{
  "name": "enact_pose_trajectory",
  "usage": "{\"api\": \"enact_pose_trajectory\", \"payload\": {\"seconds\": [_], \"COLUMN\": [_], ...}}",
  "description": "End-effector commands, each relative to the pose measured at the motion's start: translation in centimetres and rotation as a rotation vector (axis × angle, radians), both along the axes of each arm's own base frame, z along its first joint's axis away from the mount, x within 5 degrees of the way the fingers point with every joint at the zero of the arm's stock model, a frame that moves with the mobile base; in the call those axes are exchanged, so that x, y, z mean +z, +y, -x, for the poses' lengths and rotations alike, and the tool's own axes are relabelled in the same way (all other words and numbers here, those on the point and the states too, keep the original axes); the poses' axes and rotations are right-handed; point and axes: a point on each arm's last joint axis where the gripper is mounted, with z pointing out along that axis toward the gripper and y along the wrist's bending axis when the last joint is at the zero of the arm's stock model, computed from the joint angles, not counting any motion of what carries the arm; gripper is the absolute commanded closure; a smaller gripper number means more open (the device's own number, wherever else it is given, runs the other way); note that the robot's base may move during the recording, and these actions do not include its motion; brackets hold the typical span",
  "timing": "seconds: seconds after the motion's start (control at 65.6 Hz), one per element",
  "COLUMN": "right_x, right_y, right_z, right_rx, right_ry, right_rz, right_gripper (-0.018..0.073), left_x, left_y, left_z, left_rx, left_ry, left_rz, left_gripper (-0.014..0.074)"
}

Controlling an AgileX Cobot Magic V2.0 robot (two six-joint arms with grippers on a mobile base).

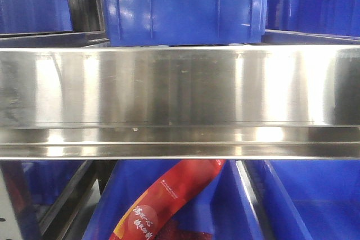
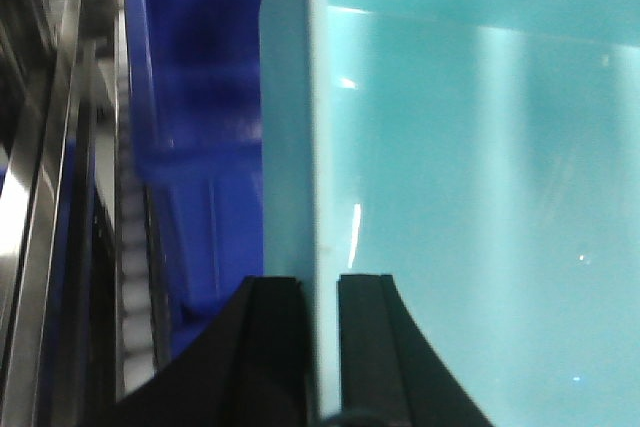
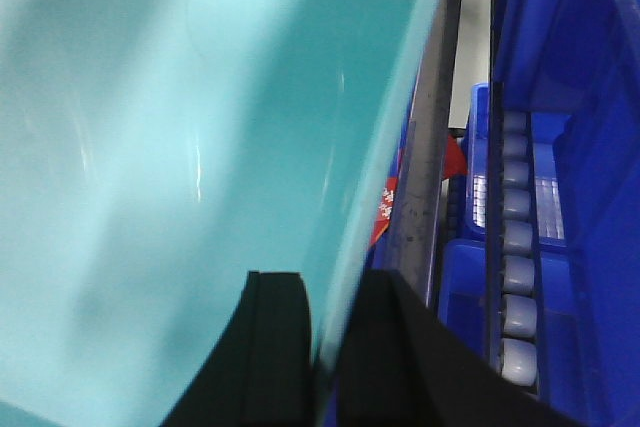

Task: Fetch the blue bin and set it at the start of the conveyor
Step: 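Lift the turquoise bin with both grippers off the upper shelf, then hold the bin with both grippers and back away from the rack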

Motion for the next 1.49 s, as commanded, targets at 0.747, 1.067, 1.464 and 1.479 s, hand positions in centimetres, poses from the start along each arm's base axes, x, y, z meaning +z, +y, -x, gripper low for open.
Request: {"api": "enact_pose_trajectory", "payload": {"seconds": [0.747,1.067,1.464,1.479], "right_x": [0.89,0.89,0.89,0.89], "right_y": [-0.58,-0.58,-0.58,-0.58], "right_z": [0.25,0.25,0.25,0.25], "right_rx": [-0.014,-0.014,-0.014,-0.014], "right_ry": [-0.065,-0.065,-0.065,-0.065], "right_rz": [0.049,0.049,0.049,0.049], "right_gripper": [0.0711,0.0711,0.0711,0.0711], "left_x": [2.35,2.35,2.32,2.32], "left_y": [-0.06,-0.06,-0.06,-0.06], "left_z": [0.16,0.16,0.13,0.13], "left_rx": [-0.015,-0.015,-0.014,-0.014], "left_ry": [-0.188,-0.188,-0.188,-0.188], "left_rz": [0.08,0.08,0.078,0.078], "left_gripper": [0.0708,0.0708,0.0708,0.0708]}}
